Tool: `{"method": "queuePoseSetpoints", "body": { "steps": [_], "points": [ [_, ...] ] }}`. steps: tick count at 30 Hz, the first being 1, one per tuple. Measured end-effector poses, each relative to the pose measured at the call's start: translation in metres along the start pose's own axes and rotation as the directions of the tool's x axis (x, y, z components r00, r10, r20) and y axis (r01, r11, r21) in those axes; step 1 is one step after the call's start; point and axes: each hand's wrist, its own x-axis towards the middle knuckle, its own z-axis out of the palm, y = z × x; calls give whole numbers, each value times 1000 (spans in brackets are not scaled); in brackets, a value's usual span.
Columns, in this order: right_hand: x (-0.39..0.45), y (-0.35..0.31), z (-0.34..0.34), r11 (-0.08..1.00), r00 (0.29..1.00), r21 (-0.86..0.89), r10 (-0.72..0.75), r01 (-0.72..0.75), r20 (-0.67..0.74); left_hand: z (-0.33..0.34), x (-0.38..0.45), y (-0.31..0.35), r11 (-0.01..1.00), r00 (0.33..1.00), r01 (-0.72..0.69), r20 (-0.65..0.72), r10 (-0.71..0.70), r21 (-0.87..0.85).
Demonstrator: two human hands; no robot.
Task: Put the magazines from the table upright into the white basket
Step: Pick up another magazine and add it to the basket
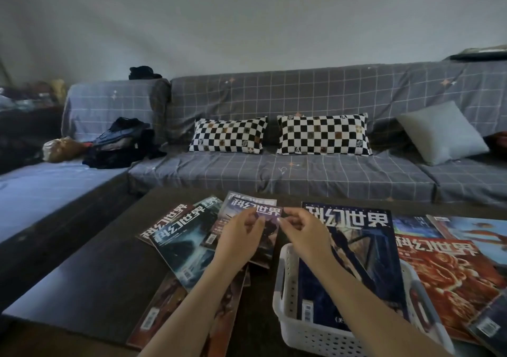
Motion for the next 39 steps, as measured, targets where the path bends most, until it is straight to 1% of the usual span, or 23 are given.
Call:
{"method": "queuePoseSetpoints", "body": {
  "steps": [3, 6, 9, 12, 13, 16, 17, 19, 22, 24, 26, 28, 30, 32, 35, 39],
  "points": [
    [24, -1, 38, 997, 990, -31, 73, -70, 121, -8, 17, -37, 999, 999, 41, -9, -41, 21],
    [52, 2, 72, 982, 960, -78, 186, -173, 212, -11, 37, -75, 995, 995, 96, -5, -95, 34],
    [81, 12, 99, 942, 917, -153, 327, -298, 229, -11, 53, -103, 985, 990, 142, 3, -143, 101],
    [100, 29, 116, 884, 862, -190, 462, -427, 208, -7, 67, -123, 982, 989, 143, 8, -145, 127],
    [105, 35, 119, 863, 841, -180, 502, -472, 200, -6, 71, -129, 981, 990, 138, 9, -141, 137],
    [119, 46, 126, 766, 741, -25, 629, -642, 237, -6, 83, -142, 983, 990, 143, -26, -141, 116],
    [123, 49, 128, 742, 719, 4, 649, -671, 250, -6, 86, -145, 983, 990, 140, -41, -136, 120],
    [130, 54, 131, 722, 703, 27, 663, -691, 256, -6, 88, -152, 977, 985, 170, -51, -164, 133],
    [131, 61, 132, 713, 701, 45, 672, -699, 238, -10, 92, -157, 955, 956, 293, -24, -292, 43],
    [129, 60, 131, 716, 703, 38, 673, -697, 228, -16, 95, -156, 937, 937, 349, 18, -350, 21],
    [128, 60, 129, 707, 691, 21, 683, -707, 236, -22, 97, -156, 916, 913, 401, 93, -397, -17],
    [125, 58, 127, 692, 672, 5, 699, -722, 245, -25, 93, -157, 880, 885, 453, 186, -426, -141],
    [123, 56, 126, 696, 672, -14, 699, -718, 245, -23, 83, -159, 839, 877, 473, 237, -418, -269],
    [121, 54, 125, 696, 671, -21, 700, -718, 247, -20, 73, -160, 831, 890, 454, 210, -405, -322],
    [115, 51, 123, 705, 684, 23, 679, -709, 267, -23, 63, -161, 841, 919, 391, 109, -379, -373],
    [107, 38, 117, 783, 790, 152, 558, -602, 256, -43, 47, -157, 803, 934, 325, 34, -357, -500]
  ]
}}
